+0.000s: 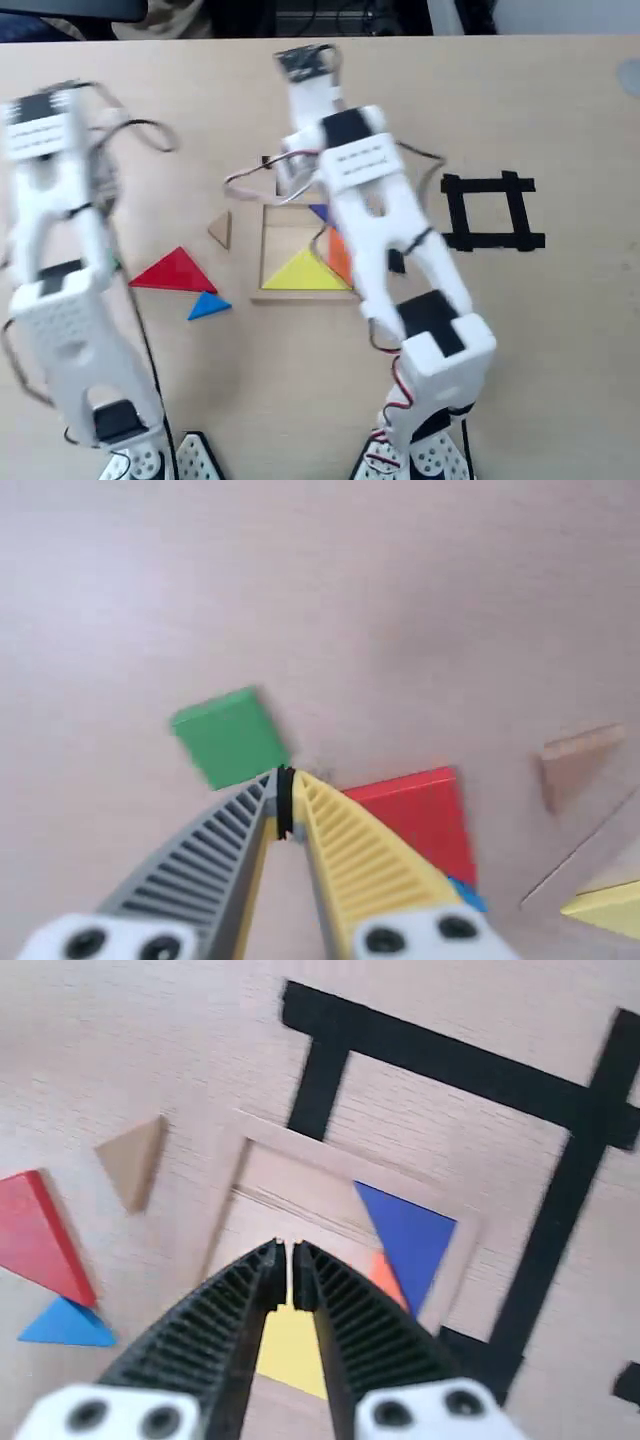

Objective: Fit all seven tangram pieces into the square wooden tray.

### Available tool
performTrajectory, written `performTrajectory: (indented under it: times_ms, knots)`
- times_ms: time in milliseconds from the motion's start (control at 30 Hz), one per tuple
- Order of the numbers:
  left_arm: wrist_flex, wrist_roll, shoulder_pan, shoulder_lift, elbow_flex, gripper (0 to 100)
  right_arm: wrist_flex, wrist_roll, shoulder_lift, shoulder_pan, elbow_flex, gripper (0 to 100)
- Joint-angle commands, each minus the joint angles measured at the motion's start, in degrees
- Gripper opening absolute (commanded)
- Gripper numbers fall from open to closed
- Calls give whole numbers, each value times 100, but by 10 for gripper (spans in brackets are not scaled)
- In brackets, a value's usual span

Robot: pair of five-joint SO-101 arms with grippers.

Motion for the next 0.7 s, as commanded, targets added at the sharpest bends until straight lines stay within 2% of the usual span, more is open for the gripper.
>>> performTrajectory:
  times_ms: [0,67,167,333,567,667]
  knots:
    - [79,-519,-1174,-1046,875,30,-598,-633,365,-615,-57,196]
    - [70,-782,-1745,-1459,1349,30,-791,-1125,752,-800,-233,240]
    - [44,-1055,-2387,-1934,1956,30,-818,-1547,1376,-932,-690,240]
    - [-563,-1143,-2800,-2312,3407,30,-563,-2084,2440,-1143,-1833,243]
    - [-2716,-1345,-2958,-2664,6396,30,360,-2154,3767,-1503,-4514,244]
    - [-3174,-1389,-3310,-3024,7046,30,589,-2637,4444,-1495,-5490,244]
